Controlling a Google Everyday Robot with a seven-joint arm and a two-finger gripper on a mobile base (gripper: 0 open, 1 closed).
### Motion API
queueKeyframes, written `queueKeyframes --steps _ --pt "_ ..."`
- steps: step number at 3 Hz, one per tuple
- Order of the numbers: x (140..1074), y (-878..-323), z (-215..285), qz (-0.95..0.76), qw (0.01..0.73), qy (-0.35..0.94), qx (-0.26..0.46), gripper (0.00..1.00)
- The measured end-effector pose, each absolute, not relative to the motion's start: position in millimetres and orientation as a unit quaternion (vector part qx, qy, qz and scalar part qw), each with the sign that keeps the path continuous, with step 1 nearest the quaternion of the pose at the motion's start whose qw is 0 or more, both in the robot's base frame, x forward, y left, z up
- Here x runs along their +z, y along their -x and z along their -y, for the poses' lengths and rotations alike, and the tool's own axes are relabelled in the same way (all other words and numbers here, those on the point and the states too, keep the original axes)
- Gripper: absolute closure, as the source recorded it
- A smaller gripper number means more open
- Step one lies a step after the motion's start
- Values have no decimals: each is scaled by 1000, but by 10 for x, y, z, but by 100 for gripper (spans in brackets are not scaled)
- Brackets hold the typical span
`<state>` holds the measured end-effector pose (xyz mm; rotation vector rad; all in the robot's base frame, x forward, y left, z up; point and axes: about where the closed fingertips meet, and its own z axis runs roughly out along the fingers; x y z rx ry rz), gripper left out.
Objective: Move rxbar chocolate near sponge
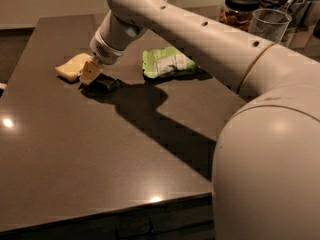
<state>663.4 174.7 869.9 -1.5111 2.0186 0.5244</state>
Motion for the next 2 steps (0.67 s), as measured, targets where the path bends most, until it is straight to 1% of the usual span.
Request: queueKeyframes --steps 1,2 --pt "8690 -6642 -1776 -752 281 563 196 13" --pt "8674 -6633 -1790 -751 279 565 197 0"
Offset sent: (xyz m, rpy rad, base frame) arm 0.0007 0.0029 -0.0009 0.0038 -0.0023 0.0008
